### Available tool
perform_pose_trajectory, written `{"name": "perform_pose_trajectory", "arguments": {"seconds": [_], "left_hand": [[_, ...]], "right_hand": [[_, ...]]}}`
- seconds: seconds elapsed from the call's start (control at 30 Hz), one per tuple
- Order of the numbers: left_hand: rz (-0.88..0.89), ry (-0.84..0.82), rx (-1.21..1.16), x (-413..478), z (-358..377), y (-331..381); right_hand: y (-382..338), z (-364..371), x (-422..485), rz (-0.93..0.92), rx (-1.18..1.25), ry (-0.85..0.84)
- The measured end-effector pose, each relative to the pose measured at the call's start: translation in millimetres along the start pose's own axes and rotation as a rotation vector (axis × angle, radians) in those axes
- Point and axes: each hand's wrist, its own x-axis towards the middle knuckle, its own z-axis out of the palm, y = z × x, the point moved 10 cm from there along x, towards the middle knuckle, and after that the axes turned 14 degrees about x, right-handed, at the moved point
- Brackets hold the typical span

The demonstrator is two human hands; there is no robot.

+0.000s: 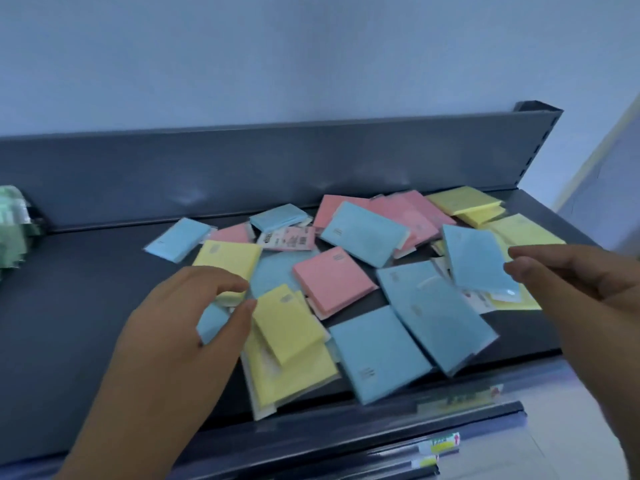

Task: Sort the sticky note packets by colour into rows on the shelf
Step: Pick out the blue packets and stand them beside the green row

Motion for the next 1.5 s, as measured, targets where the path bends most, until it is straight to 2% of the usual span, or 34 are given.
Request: {"name": "perform_pose_trajectory", "arguments": {"seconds": [0.13,0.57,0.9,1.0,1.07,1.13,1.23,1.3,1.4,1.5], "left_hand": [[-0.016,0.013,-0.004,-8,11,15],[0.176,-0.023,-0.030,8,23,59],[0.153,-0.025,-0.033,15,48,88],[0.116,-0.011,0.009,20,62,110],[0.093,-0.014,0.034,22,74,132],[0.057,-0.042,0.060,24,91,152],[0.022,-0.126,0.131,31,123,185],[0.010,-0.183,0.232,35,144,204],[-0.046,-0.238,0.373,38,169,221],[-0.140,-0.230,0.355,39,178,221]], "right_hand": [[11,-25,13,-0.006,0.004,-0.018],[25,-67,27,0.004,0.008,0.090],[35,-79,54,0.026,-0.003,0.042],[40,-74,75,0.029,0.014,-0.047],[48,-59,92,0.056,0.017,-0.171],[53,-34,106,0.068,-0.085,-0.359],[56,13,116,0.004,-0.380,-0.700],[57,40,117,-0.036,-0.453,-0.878],[59,53,127,-0.129,-0.499,-0.909],[57,53,133,-0.180,-0.487,-0.869]]}}
